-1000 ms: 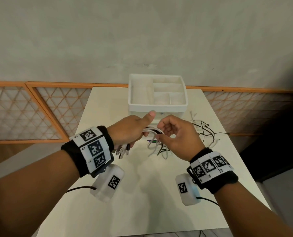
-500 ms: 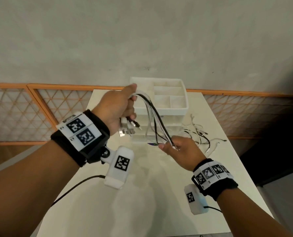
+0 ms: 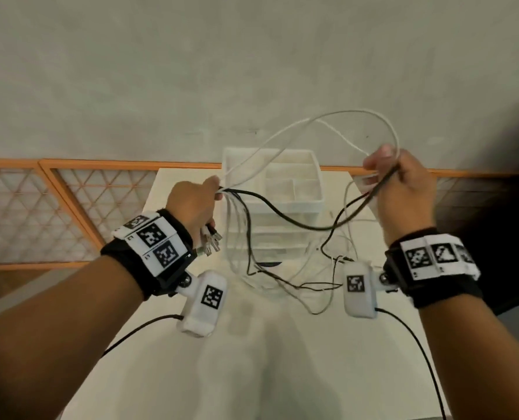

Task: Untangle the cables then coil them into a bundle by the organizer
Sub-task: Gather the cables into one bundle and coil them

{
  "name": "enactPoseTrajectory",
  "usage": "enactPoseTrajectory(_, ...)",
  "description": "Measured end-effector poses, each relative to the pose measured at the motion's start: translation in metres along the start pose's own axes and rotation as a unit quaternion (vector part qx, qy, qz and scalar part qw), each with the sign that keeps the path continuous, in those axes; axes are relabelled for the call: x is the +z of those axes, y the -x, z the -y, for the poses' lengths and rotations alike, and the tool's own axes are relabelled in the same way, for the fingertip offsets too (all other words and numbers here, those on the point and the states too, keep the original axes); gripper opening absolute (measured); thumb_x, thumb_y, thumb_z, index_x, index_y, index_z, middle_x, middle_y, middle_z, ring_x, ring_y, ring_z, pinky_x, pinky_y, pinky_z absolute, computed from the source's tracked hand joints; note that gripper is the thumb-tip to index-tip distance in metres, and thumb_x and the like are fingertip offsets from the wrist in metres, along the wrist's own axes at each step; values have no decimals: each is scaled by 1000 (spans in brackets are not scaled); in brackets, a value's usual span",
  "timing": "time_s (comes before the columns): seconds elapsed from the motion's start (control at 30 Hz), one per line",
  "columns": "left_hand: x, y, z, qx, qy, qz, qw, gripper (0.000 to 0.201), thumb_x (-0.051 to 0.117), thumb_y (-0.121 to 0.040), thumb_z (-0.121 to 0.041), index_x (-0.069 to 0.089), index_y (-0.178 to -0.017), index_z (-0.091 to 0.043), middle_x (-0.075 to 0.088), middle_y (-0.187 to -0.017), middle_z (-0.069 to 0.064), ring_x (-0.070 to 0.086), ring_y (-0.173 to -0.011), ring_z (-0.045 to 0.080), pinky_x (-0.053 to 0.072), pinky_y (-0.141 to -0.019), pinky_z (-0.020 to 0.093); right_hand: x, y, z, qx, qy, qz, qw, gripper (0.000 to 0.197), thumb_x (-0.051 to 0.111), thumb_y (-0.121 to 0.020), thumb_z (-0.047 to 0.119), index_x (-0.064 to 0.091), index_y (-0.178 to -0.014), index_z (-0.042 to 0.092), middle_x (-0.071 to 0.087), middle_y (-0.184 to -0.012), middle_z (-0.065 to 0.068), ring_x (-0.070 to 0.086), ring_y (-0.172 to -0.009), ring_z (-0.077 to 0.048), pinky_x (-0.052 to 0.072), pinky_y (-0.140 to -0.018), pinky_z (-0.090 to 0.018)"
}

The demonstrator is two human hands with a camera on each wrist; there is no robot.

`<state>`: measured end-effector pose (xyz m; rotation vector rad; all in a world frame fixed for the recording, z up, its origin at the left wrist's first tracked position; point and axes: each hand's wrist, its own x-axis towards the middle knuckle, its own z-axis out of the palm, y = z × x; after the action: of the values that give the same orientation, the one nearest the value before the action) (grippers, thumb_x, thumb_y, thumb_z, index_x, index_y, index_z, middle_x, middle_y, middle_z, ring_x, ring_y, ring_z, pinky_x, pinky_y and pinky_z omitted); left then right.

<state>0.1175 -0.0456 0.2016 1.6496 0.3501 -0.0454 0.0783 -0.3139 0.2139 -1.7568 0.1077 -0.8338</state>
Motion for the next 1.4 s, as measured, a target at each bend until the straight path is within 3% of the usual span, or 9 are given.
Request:
enactPoseTrajectory(0.17,-22,-12,-10,-23,142,-73,987,33,53,-99,-33,55,-70,-17,48,-55,-3,41,-34,10,41,-48,25,-24,19,-32,4,215,98,972,47,63,-94,40,64,-67,2,61,-69,-13,57,-67,-31,38,-58,-23)
enactPoseTrajectory(0.3,-35,-9,-39,3,329,-35,944,36,53,-100,-31,53,-68,-16,43,-55,-4,28,-35,11,38,-45,22,-23,76,-116,133,520,347,769,48,52,-91,64,61,-71,21,69,-95,-3,65,-99,-29,49,-85,-37)
enactPoseTrajectory(0.37,-32,-3,-45,23,343,11,939,37,52,-100,-31,52,-67,-16,34,-52,-5,23,-37,12,35,-46,22,-22,98,-148,217,496,382,749,44,48,-94,62,68,-83,23,71,-101,-5,67,-102,-29,52,-88,-37)
enactPoseTrajectory(0.57,-10,12,-36,65,164,89,980,35,50,-101,-35,55,-76,-11,25,-39,-8,22,-33,10,36,-49,27,-6,52,-118,246,299,245,889,18,54,-97,17,71,-103,22,72,-113,-15,69,-93,-29,55,-81,-33)
enactPoseTrajectory(0.7,-4,14,-25,79,57,74,992,36,46,-103,-34,57,-78,-10,31,-41,-10,28,-36,10,44,-53,28,-10,11,-55,102,148,55,982,21,49,-93,42,65,-86,31,72,-91,-4,68,-81,-23,57,-80,-42)
enactPoseTrajectory(0.87,-14,10,-25,64,66,35,995,34,48,-102,-32,55,-75,-13,38,-48,-6,33,-37,9,38,-41,23,-24,11,-40,29,191,-36,981,23,50,-99,41,56,-113,24,67,-104,-9,66,-87,-14,44,-71,-15)
enactPoseTrajectory(1.03,-10,12,-25,66,26,33,997,33,50,-101,-30,58,-78,-8,37,-41,-9,29,-33,9,31,-40,23,-12,44,-59,100,121,71,985,16,56,-99,32,58,-111,21,71,-84,-12,70,-70,-18,60,-77,-48)
enactPoseTrajectory(1.23,-2,6,12,59,-131,38,989,43,49,-100,-35,60,-72,-5,43,-55,5,37,-43,21,35,-54,30,-9,25,-44,-24,65,-26,997,44,50,-95,32,41,-137,25,59,-122,-26,69,-90,-18,53,-79,-18)
enactPoseTrajectory(1.4,-20,-8,26,16,-108,-33,993,43,47,-99,-37,60,-79,-1,45,-59,10,37,-45,24,37,-57,33,-22,18,-49,-16,81,-36,996,57,52,-87,14,40,-142,20,41,-142,-7,64,-104,-13,57,-90,-38)
